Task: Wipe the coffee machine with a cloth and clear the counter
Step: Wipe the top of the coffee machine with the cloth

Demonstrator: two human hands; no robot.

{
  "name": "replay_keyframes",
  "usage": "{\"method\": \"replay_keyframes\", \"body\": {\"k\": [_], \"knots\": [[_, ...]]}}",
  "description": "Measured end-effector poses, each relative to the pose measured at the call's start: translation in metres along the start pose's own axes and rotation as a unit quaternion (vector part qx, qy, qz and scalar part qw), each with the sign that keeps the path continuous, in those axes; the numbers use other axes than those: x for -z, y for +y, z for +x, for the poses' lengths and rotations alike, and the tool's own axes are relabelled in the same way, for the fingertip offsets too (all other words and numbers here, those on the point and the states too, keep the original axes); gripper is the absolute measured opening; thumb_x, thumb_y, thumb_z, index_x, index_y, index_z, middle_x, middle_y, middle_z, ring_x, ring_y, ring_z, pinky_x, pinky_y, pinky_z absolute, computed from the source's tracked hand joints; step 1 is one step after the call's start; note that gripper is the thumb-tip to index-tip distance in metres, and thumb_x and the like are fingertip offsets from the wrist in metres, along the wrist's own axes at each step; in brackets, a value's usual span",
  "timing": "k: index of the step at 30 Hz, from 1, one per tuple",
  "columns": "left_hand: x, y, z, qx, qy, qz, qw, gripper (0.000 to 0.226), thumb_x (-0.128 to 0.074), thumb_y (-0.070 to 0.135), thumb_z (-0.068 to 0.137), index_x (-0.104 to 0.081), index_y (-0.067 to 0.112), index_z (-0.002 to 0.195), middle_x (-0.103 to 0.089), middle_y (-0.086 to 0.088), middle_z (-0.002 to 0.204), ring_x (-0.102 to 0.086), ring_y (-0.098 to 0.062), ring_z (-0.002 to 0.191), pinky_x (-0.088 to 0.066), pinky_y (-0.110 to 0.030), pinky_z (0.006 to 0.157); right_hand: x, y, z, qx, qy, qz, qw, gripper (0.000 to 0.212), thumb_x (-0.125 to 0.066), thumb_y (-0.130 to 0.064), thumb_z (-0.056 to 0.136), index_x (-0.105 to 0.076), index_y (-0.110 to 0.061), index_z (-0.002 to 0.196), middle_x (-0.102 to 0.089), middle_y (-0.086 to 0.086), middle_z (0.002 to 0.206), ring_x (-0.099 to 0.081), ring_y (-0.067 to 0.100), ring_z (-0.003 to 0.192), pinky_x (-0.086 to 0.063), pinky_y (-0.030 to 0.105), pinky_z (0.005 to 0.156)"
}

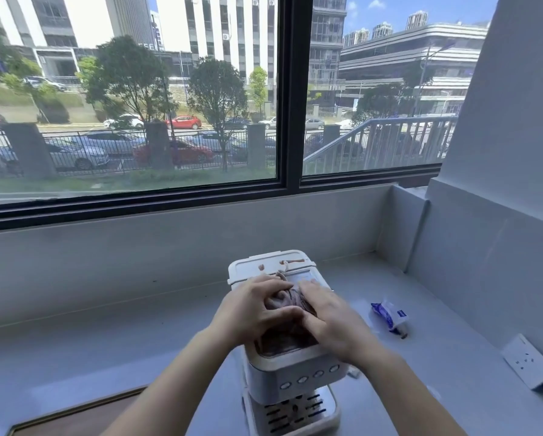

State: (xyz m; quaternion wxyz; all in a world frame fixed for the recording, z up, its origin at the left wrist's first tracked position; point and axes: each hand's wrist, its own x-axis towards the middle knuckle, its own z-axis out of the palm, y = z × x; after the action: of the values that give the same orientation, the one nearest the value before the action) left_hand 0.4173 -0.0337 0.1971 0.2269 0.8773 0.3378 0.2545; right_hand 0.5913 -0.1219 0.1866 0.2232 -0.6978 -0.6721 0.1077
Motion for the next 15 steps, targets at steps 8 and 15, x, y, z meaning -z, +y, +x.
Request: {"method": "replay_keyframes", "body": {"k": [8,15], "knots": [[0.004,-0.009,-0.002,0.018,0.040,0.019,0.999,0.038,-0.064,0.050,0.065,-0.058,0.037,0.101,-0.061,0.017,0.104,-0.059,-0.012,0.094,-0.051,-0.036,0.081,-0.021,-0.012,-0.001,-0.032,0.056,-0.141,0.988,0.071,-0.018,-0.054,0.099,-0.013,-0.013,0.157,-0.008,0.006,0.166,-0.003,0.014,0.153,0.006,0.026,0.119],[0.005,-0.008,-0.001,0.043,0.046,0.078,0.995,0.034,-0.062,0.057,0.076,-0.066,0.048,0.109,-0.055,0.030,0.122,-0.052,0.005,0.109,-0.043,-0.022,0.083,-0.026,-0.010,-0.001,-0.023,0.070,-0.172,0.982,0.100,-0.008,-0.077,0.080,-0.017,-0.014,0.157,-0.015,0.006,0.166,-0.010,0.016,0.152,-0.001,0.030,0.121]]}}
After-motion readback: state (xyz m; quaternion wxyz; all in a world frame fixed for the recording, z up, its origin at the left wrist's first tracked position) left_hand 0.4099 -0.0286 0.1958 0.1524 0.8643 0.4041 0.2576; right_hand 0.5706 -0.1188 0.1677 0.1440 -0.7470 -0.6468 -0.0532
